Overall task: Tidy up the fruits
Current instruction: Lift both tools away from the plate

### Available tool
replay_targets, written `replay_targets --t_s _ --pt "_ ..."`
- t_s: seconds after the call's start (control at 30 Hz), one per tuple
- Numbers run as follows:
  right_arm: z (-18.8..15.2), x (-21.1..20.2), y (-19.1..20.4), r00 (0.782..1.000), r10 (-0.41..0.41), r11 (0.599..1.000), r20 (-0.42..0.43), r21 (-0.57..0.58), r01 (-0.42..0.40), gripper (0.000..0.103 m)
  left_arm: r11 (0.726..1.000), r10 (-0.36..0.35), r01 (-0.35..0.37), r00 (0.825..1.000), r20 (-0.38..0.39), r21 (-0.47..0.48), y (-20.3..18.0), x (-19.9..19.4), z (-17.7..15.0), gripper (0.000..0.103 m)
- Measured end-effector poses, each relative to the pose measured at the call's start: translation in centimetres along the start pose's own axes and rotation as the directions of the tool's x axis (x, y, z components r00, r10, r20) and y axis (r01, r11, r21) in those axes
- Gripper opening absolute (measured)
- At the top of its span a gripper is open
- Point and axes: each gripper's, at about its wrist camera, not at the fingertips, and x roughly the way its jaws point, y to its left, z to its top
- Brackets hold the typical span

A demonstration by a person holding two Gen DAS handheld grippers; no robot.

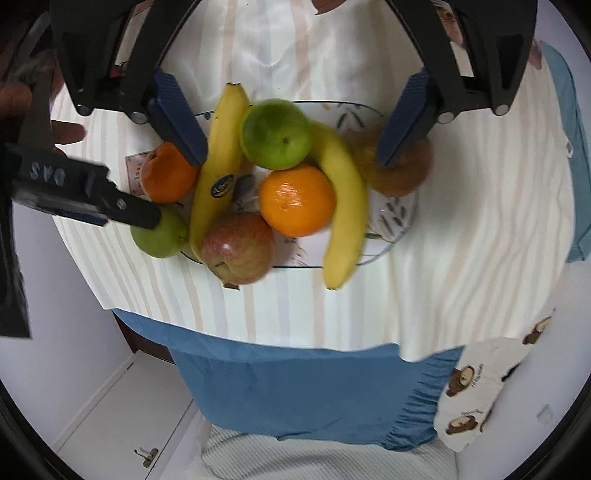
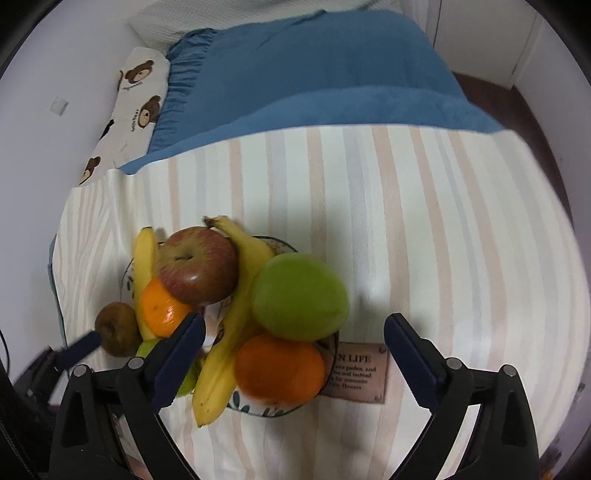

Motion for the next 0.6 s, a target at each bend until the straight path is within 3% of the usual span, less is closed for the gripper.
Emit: replay_targets --t_s 0.2,0.6 --pt "-2.7 -2.7 1.5 0.995 -0.061 0.998 0.077 -0.016 0.063 0.102 0.998 0.061 -0.061 0.998 0.031 -0.007 1.7 -1.6 -0.9 0.101" --pt "-8.9 -8.8 3.5 0.969 -0.117 0.993 0.216 0.005 0.119 0.102 0.995 0.099 -0.099 0.990 0.096 -0.011 2.7 -5.9 -3.5 0.101"
